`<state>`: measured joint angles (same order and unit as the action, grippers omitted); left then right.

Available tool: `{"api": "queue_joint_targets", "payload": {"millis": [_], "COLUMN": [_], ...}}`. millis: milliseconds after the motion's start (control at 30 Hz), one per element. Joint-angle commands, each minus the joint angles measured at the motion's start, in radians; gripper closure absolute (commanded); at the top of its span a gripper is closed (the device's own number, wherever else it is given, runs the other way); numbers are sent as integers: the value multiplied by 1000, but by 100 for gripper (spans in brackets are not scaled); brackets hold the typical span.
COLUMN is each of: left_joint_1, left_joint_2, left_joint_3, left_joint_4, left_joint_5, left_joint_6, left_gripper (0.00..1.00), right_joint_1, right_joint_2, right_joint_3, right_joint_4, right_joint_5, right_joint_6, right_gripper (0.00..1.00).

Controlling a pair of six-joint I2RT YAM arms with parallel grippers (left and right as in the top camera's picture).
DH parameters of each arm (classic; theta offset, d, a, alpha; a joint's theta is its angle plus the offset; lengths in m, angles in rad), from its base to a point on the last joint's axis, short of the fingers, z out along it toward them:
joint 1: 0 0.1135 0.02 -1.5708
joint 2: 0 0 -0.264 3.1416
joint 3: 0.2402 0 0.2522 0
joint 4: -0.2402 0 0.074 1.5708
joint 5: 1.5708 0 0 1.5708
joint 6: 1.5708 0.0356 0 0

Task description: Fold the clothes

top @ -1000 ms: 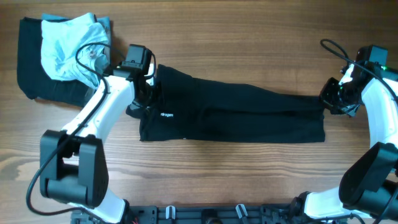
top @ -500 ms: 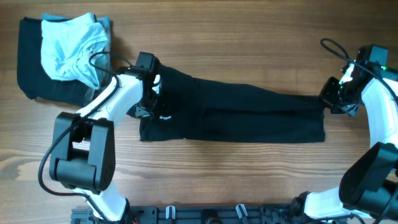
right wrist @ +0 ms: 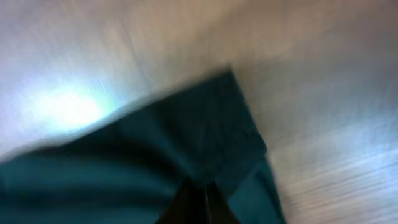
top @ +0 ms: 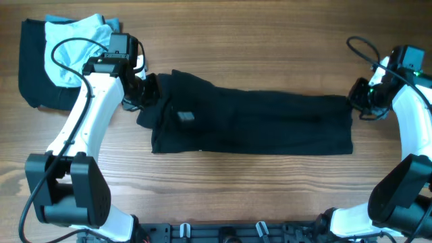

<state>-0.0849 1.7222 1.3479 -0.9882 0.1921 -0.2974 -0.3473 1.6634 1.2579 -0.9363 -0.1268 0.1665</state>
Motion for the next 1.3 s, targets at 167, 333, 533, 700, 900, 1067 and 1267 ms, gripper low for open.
{"api": "queue_joint_targets", "payload": {"millis": [167,333,533,700,900,1067,1267], "left_joint_1": [-10,-40,-144,-198,-224,-197,-130], "left_joint_2": [-7,-5,-1,37,70,67,42], "left_joint_3": [8,-8,-119,-203,-233,-233,-191], "left_joint_4": [-23,-47,74,170,222,259,243], "left_joint_5": [2,2,5,6,40,58,122], "left_joint_6": [2,35,89,84,80,80,80], "left_gripper": [96,69,49,48,62,96,96], "right_joint_1": [3,3,3,3,3,2,2], "right_joint_2": [16,16,16,16,16,14,14], "right_joint_3": [-51,-80,-80,-80,-80,-80,-80], "right_joint_4": [-96,-50,-37,-39,-39,-29,-14], "right_joint_5": [17,10,-13,-24,-25,-28,-28], "right_joint_6": [2,1,-6,-8,-7,-7,-8], "right_gripper": [96,96,96,96,96,96,96]}}
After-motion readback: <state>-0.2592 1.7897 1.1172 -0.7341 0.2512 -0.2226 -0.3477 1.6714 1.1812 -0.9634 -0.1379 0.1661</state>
